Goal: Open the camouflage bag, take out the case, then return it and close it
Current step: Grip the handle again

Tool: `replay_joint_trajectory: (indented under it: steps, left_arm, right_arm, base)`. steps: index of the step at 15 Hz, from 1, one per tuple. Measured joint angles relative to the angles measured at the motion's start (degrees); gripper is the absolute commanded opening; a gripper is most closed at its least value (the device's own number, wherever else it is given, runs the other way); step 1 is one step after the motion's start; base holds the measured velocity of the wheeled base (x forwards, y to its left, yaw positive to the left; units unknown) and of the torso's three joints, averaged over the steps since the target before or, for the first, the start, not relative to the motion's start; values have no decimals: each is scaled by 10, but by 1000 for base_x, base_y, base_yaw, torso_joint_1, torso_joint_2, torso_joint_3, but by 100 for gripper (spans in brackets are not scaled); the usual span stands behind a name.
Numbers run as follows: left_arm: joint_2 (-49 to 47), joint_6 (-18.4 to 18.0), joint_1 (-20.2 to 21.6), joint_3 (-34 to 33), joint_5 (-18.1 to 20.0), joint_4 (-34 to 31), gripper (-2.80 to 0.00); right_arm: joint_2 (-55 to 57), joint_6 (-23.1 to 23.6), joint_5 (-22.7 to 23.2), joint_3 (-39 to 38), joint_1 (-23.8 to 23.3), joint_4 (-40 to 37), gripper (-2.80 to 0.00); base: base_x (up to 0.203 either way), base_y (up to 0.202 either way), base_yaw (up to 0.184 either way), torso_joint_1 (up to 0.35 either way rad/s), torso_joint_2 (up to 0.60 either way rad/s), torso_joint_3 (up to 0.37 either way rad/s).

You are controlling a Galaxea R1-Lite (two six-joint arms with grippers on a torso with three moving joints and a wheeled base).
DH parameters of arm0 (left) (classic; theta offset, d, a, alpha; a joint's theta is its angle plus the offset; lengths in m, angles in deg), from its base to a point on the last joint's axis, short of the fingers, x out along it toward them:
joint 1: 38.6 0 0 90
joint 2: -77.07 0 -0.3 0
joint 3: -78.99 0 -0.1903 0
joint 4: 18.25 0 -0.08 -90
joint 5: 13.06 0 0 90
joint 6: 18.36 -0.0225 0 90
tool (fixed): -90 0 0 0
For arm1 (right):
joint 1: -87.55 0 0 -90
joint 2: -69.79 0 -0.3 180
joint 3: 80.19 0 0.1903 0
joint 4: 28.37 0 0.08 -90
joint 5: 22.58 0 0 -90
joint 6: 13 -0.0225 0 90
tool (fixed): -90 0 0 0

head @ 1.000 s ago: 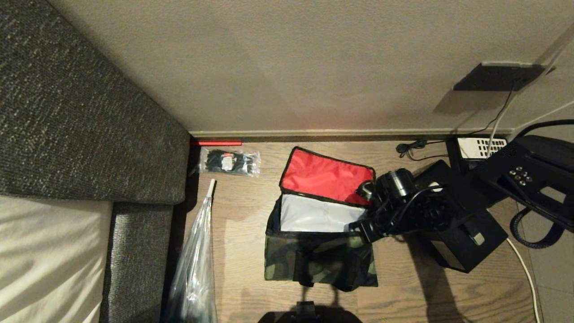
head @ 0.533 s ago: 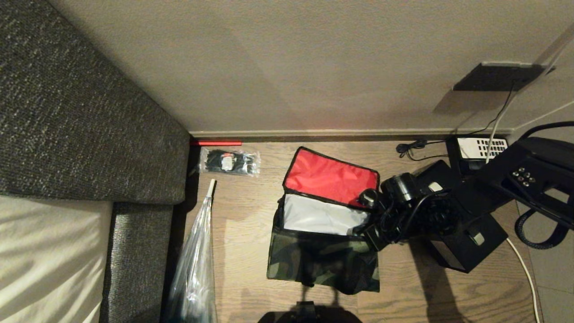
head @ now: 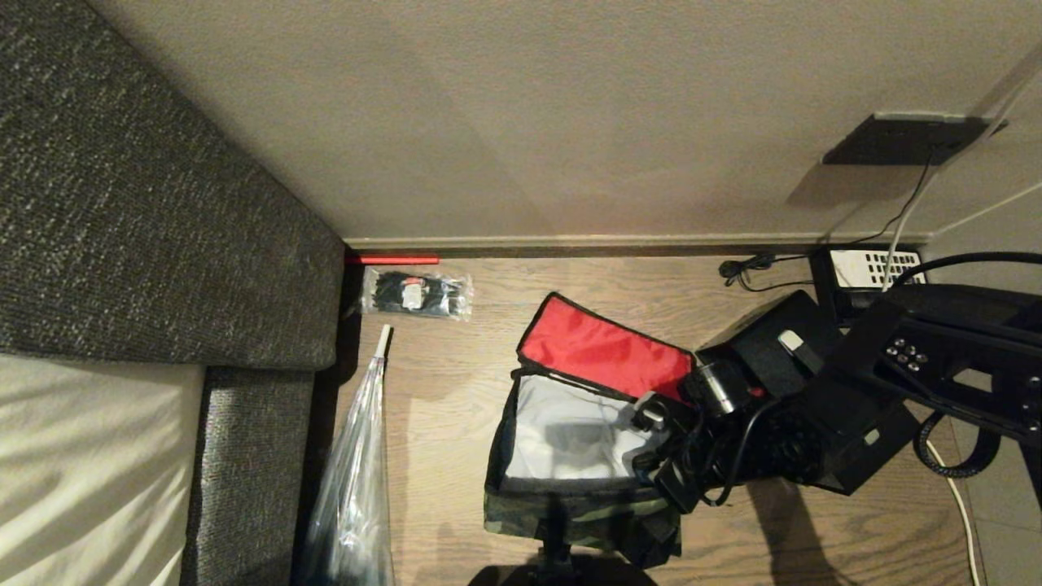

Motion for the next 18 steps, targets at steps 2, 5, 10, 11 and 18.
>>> replay_joint_trajectory:
  steps: [2, 5, 10, 11, 18]
  left_arm:
    - [0, 0, 0, 0, 0, 0, -280]
    - [0, 0, 0, 0, 0, 0, -280]
    - [0, 0, 0, 0, 0, 0, -280]
    - [0, 0, 0, 0, 0, 0, -280]
    - [0, 0, 0, 0, 0, 0, -280]
  right_arm:
    - [12, 0, -10, -12, 19, 35, -280]
    - [33, -3, -17, -24, 34, 56, 0]
    - [51, -3, -20, -69, 39, 96, 0]
    - [49, -4, -21, -73, 39, 105, 0]
    - [-72, -19, -58, -93, -8, 81, 0]
  base:
    - [0, 0, 0, 0, 0, 0]
    - [0, 0, 0, 0, 0, 0]
    - [0, 0, 0, 0, 0, 0]
    - [0, 0, 0, 0, 0, 0]
    - [0, 0, 0, 0, 0, 0]
